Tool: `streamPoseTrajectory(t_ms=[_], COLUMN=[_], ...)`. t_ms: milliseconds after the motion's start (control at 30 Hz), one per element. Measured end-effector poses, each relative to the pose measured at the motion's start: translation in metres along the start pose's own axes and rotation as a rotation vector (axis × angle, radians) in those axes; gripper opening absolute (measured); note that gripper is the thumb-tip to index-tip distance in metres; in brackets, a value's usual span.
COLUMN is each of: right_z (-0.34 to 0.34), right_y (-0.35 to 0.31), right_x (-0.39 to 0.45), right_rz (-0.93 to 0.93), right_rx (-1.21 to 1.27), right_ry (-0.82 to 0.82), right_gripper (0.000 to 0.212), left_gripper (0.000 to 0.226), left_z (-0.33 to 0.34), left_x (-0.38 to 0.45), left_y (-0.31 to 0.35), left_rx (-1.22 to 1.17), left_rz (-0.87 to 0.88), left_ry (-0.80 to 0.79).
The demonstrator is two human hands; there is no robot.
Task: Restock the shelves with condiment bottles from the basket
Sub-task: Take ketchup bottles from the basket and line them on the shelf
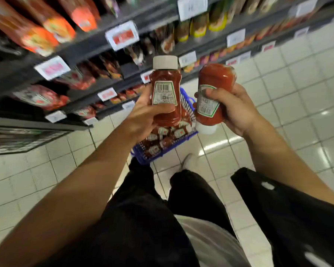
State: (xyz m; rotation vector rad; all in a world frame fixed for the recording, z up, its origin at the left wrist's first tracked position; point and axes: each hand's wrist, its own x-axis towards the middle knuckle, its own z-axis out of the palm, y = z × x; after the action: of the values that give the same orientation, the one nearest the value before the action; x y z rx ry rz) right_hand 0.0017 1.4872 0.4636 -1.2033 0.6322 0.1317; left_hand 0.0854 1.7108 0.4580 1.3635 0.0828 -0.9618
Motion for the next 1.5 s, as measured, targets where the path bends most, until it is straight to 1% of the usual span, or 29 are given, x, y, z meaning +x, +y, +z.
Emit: streamPoseTrajectory(t_ms=[67,100,200,267,333,433,500,600,733,800,833,933,967,1067,1233,1300,1400,1433,1500], right_z=[0.012,0.019,0.045,0.066,0.089,0.126,0.152,0.188,0.223,0.238,0.245,0.255,0.257,0.256,0.24,0.234,0.231,0.23,0.228], right_y=[-0.046,-0.068,-0.126,-0.159,-0.191,-0.236,-0.264,-0.303,-0.351,-0.372,-0.382,-0.407,-0.415,-0.437,-0.47,-0.482,-0.495,-0.497,-0.501], right_x=[-0.019,-0.027,-0.045,-0.055,-0.062,-0.07,-0.074,-0.077,-0.078,-0.075,-0.072,-0.058,-0.051,-0.027,0.023,0.042,0.065,0.074,0.089], right_rz=[-0.046,-0.078,-0.184,-0.25,-0.337,-0.491,-0.577,-0.688,-0.787,-0.816,-0.826,-0.862,-0.868,-0.848,-0.875,-0.858,-0.839,-0.833,-0.827], right_rx=[-0.032,-0.044,-0.016,-0.016,-0.091,-0.203,-0.241,-0.278,-0.249,-0.223,-0.211,-0.21,-0.222,-0.228,-0.315,-0.308,-0.317,-0.308,-0.283], right_ry=[-0.038,-0.056,-0.118,-0.154,-0.178,-0.205,-0.217,-0.182,-0.138,-0.114,-0.101,-0.062,-0.048,-0.026,0.069,0.089,0.115,0.108,0.112], right_gripper=[0.054,0.056,0.048,0.057,0.063,0.055,0.048,0.04,0.032,0.041,0.043,0.03,0.032,0.052,0.047,0.05,0.061,0.06,0.049], left_gripper=[0.073,0.075,0.075,0.077,0.075,0.059,0.059,0.051,0.059,0.062,0.064,0.067,0.067,0.068,0.063,0.064,0.066,0.067,0.069], left_z=[0.021,0.029,0.044,0.046,0.043,0.027,0.016,-0.01,-0.039,-0.05,-0.055,-0.066,-0.069,-0.074,-0.067,-0.061,-0.054,-0.052,-0.047], left_x=[-0.025,-0.036,-0.063,-0.078,-0.092,-0.11,-0.122,-0.132,-0.137,-0.138,-0.137,-0.132,-0.131,-0.126,-0.111,-0.101,-0.084,-0.078,-0.068], left_y=[0.035,0.053,0.109,0.148,0.185,0.236,0.267,0.303,0.35,0.372,0.383,0.407,0.414,0.429,0.449,0.456,0.466,0.469,0.473], left_rx=[0.001,0.014,0.078,0.122,0.175,0.183,0.19,0.19,0.204,0.251,0.274,0.301,0.31,0.349,0.383,0.369,0.318,0.296,0.249], left_rz=[0.103,0.153,0.294,0.375,0.485,0.65,0.723,0.822,0.938,0.981,0.999,1.023,1.028,1.032,1.015,1.007,0.985,0.975,0.947], left_ry=[0.044,0.068,0.123,0.175,0.187,0.154,0.174,0.174,0.166,0.191,0.204,0.237,0.252,0.286,0.343,0.354,0.364,0.372,0.4])
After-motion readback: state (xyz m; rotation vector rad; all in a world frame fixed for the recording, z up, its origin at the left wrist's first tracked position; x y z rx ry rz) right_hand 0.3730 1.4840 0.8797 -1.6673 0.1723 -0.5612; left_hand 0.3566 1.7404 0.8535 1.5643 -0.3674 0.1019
